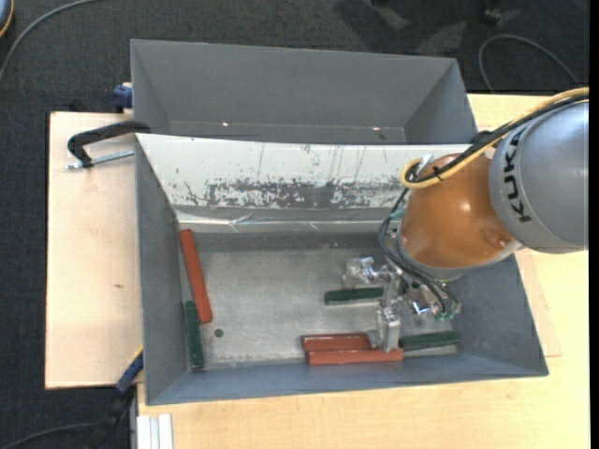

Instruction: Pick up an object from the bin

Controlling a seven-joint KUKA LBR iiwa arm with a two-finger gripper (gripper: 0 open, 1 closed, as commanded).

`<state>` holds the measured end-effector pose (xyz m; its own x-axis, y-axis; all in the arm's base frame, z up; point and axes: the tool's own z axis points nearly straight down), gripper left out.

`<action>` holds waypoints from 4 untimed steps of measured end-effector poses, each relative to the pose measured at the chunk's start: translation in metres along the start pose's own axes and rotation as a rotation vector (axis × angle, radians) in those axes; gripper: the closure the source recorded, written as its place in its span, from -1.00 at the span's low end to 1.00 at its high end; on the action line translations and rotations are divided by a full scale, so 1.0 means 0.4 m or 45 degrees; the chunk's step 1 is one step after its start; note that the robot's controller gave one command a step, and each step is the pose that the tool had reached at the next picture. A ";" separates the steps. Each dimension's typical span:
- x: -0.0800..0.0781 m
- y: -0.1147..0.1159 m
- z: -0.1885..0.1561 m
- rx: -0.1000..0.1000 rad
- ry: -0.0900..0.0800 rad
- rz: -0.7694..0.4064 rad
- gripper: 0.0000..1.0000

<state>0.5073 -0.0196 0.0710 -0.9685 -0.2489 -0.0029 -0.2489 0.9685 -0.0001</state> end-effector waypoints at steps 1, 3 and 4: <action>-0.002 0.002 0.001 -0.001 0.002 -0.001 1.00; -0.003 0.017 -0.427 0.004 -0.012 -0.462 1.00; -0.161 -0.071 -0.398 0.003 -0.006 -0.809 1.00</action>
Offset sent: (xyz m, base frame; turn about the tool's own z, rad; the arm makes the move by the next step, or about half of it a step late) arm 0.0000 0.0000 0.0000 0.0000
